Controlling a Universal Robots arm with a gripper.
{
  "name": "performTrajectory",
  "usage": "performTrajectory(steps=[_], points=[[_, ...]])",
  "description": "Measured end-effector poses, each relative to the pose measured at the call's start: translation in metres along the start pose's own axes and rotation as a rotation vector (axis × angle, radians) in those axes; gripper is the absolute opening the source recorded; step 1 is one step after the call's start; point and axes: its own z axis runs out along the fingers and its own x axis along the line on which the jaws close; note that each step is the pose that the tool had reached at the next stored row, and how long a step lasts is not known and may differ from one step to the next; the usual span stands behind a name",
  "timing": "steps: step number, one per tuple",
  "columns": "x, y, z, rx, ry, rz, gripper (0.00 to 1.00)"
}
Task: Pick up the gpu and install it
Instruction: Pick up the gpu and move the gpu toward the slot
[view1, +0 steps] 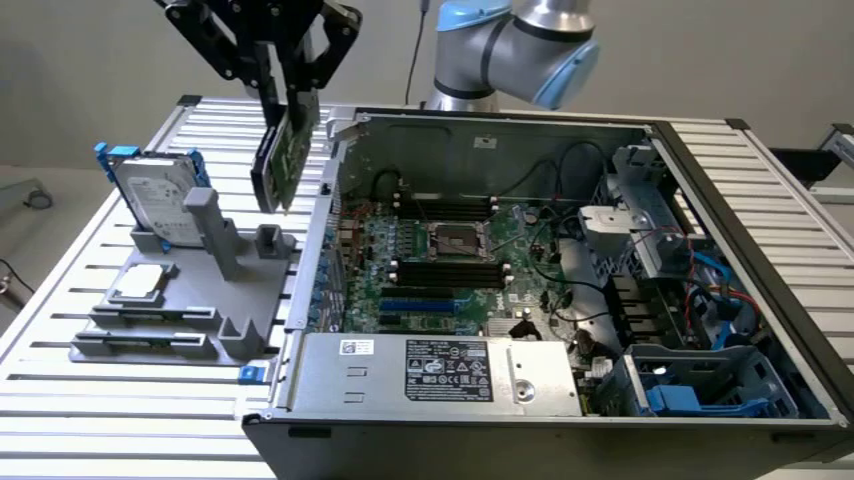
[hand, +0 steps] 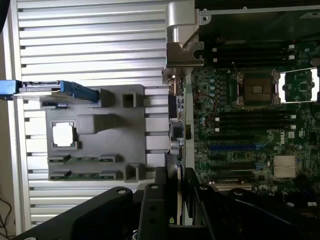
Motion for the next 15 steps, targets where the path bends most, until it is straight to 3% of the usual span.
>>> performTrajectory(steps=[6, 15], points=[[-0.028, -0.0014, 0.0006, 0.0003, 0.0045, 0.0, 0.26], [-0.069, -0.0015, 0.0149, 0.0003, 0.0046, 0.0, 0.26]])
